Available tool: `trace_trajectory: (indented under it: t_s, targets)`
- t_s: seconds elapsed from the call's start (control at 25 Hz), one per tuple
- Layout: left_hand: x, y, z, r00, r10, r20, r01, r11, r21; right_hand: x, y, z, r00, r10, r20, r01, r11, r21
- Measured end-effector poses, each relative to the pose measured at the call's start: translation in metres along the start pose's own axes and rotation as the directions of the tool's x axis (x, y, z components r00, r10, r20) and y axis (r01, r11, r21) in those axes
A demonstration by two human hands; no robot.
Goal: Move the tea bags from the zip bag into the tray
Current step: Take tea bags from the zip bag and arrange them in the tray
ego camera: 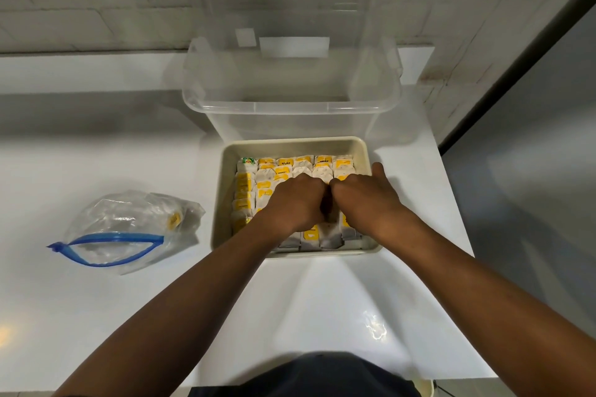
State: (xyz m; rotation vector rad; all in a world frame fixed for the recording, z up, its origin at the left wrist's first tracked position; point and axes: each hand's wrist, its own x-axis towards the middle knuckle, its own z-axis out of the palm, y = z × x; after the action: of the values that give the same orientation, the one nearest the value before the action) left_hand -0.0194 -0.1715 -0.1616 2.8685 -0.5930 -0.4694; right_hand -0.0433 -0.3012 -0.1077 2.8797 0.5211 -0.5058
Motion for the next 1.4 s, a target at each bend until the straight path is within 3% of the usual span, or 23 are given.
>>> trace_trajectory:
  t_s: [0.2,0.4,0.64,0.88,1.12,1.4]
  targets:
    - [-0.002,-0.002,0.002,0.996,0.018,-0.087,-0.017,1.000,0.006,0.004,0.001,0.004,1.000,0.015,-0.019,-0.015,1.000,0.014]
    - [-0.004,-0.004,0.006,0.997,0.028,-0.072,-0.029,0.999,-0.018,0.006,0.004,0.003,0.998,-0.021,0.053,0.020,1.000,0.020]
    - [-0.006,-0.006,0.004,0.997,0.053,-0.047,-0.057,0.995,-0.077,0.005,0.001,0.003,0.999,-0.012,0.035,0.012,1.000,0.012]
    - [-0.008,-0.010,0.001,0.991,0.018,-0.129,-0.028,0.997,-0.071,0.001,0.001,-0.008,0.994,0.049,-0.101,-0.044,0.998,0.043]
    - [-0.037,-0.016,-0.029,0.982,-0.024,-0.188,-0.011,0.983,-0.183,-0.012,-0.011,-0.017,0.974,0.098,-0.203,-0.080,0.992,0.099]
    - [-0.134,-0.055,-0.055,0.900,-0.243,-0.362,0.118,0.935,-0.335,-0.027,-0.080,-0.043,0.945,-0.055,-0.323,0.177,0.915,0.364]
